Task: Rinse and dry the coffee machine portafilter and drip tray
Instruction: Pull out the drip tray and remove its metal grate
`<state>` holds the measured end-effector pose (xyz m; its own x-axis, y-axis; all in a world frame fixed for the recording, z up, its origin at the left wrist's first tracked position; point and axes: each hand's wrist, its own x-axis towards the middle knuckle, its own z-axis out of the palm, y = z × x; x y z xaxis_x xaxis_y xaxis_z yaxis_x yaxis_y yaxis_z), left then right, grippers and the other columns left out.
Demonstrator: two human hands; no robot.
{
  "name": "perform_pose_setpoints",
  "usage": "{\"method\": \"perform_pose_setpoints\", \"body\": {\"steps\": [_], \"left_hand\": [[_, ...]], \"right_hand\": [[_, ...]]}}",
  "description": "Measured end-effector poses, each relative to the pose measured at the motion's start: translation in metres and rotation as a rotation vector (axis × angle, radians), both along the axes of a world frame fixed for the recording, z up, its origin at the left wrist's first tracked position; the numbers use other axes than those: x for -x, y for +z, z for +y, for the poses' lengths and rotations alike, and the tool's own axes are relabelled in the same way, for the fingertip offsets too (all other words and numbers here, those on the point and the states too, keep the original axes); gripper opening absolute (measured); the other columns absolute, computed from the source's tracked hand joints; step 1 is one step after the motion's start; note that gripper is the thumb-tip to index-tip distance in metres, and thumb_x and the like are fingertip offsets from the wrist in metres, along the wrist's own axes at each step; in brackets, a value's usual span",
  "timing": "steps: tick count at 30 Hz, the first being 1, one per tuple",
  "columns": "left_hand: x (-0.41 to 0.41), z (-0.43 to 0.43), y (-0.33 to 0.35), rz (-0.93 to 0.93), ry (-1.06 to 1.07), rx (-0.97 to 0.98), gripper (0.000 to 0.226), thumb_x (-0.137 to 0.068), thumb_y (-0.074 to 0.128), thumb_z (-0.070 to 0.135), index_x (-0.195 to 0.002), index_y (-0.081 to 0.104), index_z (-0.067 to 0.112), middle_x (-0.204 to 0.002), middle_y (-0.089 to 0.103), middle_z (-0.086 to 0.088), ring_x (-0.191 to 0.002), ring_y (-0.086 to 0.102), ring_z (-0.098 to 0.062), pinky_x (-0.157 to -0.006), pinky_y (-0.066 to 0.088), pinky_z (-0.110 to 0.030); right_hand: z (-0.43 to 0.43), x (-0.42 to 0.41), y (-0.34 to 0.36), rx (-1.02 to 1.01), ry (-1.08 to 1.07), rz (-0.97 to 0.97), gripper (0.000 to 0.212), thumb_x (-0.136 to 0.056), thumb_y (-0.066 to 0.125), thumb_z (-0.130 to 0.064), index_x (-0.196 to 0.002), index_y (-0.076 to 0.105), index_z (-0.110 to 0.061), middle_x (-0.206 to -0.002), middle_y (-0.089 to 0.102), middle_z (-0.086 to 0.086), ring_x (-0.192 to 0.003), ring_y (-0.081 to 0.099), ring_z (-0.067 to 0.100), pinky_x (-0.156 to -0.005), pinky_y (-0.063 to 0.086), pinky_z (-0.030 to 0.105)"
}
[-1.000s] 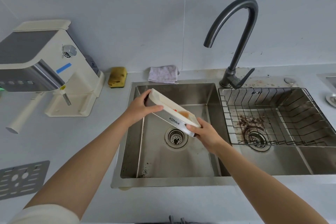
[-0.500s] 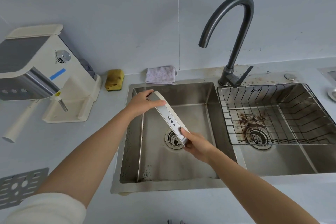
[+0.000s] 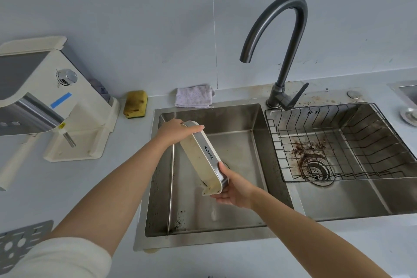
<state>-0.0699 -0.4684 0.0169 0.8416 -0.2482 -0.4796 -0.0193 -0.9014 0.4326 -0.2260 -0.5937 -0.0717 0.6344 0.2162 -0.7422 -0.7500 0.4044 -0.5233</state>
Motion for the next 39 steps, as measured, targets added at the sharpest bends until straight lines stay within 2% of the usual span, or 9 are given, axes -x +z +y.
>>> {"method": "perform_pose_setpoints", "body": {"steps": [7, 19, 22, 25, 28, 31, 32, 35, 39], "left_hand": [[-0.003, 0.002, -0.002, -0.025, 0.023, -0.083, 0.090, -0.076, 0.046, 0.072, -0.141, 0.036, 0.010, -0.147, 0.037, -0.009, -0.133, 0.038, -0.031, -0.103, 0.036, -0.040], [0.004, 0.012, -0.003, -0.050, 0.068, -0.022, 0.088, -0.079, 0.039, 0.073, -0.141, 0.036, 0.010, -0.151, 0.032, -0.007, -0.136, 0.033, -0.030, -0.102, 0.035, -0.039], [0.003, 0.019, -0.007, -0.005, 0.105, 0.119, 0.081, -0.081, 0.044, 0.068, -0.137, 0.042, 0.011, -0.143, 0.041, -0.010, -0.131, 0.039, -0.028, -0.099, 0.036, -0.037], [0.007, 0.027, -0.014, 0.084, 0.152, 0.339, 0.070, -0.083, 0.046, 0.063, -0.134, 0.047, 0.014, -0.139, 0.046, -0.006, -0.130, 0.041, -0.026, -0.097, 0.033, -0.035], [0.013, 0.035, -0.024, 0.115, 0.221, 0.463, 0.088, -0.080, 0.047, 0.067, -0.148, 0.022, 0.016, -0.154, 0.025, -0.002, -0.140, 0.026, -0.024, -0.112, 0.023, -0.040], [0.013, 0.041, -0.032, 0.252, 0.388, 0.707, 0.121, -0.048, 0.058, 0.086, -0.144, 0.031, 0.017, -0.148, 0.038, -0.006, -0.133, 0.039, -0.024, -0.111, 0.033, -0.043], [0.012, 0.043, -0.036, 0.320, 0.466, 0.807, 0.114, -0.052, 0.063, 0.079, -0.141, 0.035, 0.013, -0.141, 0.046, -0.009, -0.126, 0.047, -0.023, -0.105, 0.040, -0.041], [0.016, 0.045, -0.035, 0.449, 0.592, 1.008, 0.055, -0.084, 0.058, 0.043, -0.124, 0.054, 0.006, -0.117, 0.061, -0.013, -0.101, 0.058, -0.022, -0.079, 0.049, -0.034], [0.023, 0.045, -0.035, 0.548, 0.607, 1.043, 0.022, -0.086, 0.060, 0.025, -0.102, 0.059, 0.009, -0.101, 0.064, -0.010, -0.091, 0.060, -0.022, -0.068, 0.051, -0.035]], "right_hand": [[0.000, -0.006, 0.001, 0.051, 0.040, 0.027, 0.070, -0.083, 0.039, -0.066, -0.125, 0.050, -0.011, -0.110, 0.063, 0.010, -0.095, 0.063, 0.020, -0.077, 0.051, 0.028], [-0.002, -0.009, 0.006, 0.204, 0.050, -0.011, 0.055, -0.084, 0.037, -0.066, -0.099, 0.057, -0.017, -0.101, 0.065, 0.008, -0.098, 0.062, 0.022, -0.089, 0.049, 0.031], [-0.001, -0.008, 0.011, 0.267, 0.032, -0.045, 0.051, -0.086, 0.042, -0.061, -0.100, 0.059, -0.016, -0.098, 0.064, 0.006, -0.088, 0.063, 0.018, -0.075, 0.050, 0.025], [-0.006, -0.009, 0.012, 0.451, 0.044, -0.130, 0.041, -0.086, 0.050, -0.053, -0.096, 0.059, -0.014, -0.085, 0.060, 0.002, -0.079, 0.056, 0.013, -0.078, 0.046, 0.023], [-0.012, -0.009, 0.015, 0.651, 0.059, -0.240, 0.041, -0.084, 0.058, -0.047, -0.105, 0.057, -0.011, -0.086, 0.057, 0.000, -0.078, 0.052, 0.010, -0.081, 0.044, 0.024], [-0.015, -0.009, 0.023, 0.842, 0.094, -0.347, 0.046, -0.083, 0.064, -0.038, -0.120, 0.045, -0.020, -0.100, 0.057, -0.006, -0.089, 0.055, 0.008, -0.074, 0.044, 0.018], [-0.015, -0.008, 0.028, 0.908, 0.099, -0.368, 0.054, -0.080, 0.067, -0.037, -0.125, 0.040, -0.023, -0.104, 0.055, -0.006, -0.094, 0.054, 0.011, -0.074, 0.043, 0.019], [-0.021, -0.007, 0.035, 1.014, 0.081, -0.453, 0.069, -0.075, 0.074, -0.030, -0.128, 0.030, -0.028, -0.105, 0.052, -0.010, -0.096, 0.052, 0.012, -0.075, 0.041, 0.021], [-0.028, -0.007, 0.045, 1.079, 0.051, -0.563, 0.088, -0.067, 0.080, -0.022, -0.137, 0.026, -0.026, -0.113, 0.050, -0.009, -0.103, 0.050, 0.013, -0.080, 0.042, 0.022]]}}
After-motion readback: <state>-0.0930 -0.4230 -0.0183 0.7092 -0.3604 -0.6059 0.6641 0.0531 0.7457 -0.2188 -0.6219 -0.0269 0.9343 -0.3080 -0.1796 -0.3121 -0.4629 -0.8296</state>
